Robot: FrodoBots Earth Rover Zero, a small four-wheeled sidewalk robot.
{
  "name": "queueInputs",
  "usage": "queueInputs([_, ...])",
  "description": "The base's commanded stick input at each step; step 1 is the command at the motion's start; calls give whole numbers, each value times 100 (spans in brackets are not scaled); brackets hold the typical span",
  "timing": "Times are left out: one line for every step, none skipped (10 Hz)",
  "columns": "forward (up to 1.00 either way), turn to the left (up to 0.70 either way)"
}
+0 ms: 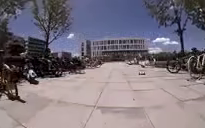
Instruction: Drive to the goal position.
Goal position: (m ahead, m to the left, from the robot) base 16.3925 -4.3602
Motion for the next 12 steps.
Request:
queueInputs([50,0])
queueInputs([50,0])
queueInputs([50,0])
queueInputs([50,0])
queueInputs([50,0])
queueInputs([50,0])
queueInputs([50,0])
queueInputs([50,-50])
queueInputs([50,-50])
queueInputs([50,-50])
queueInputs([50,-50])
queueInputs([50,-5])
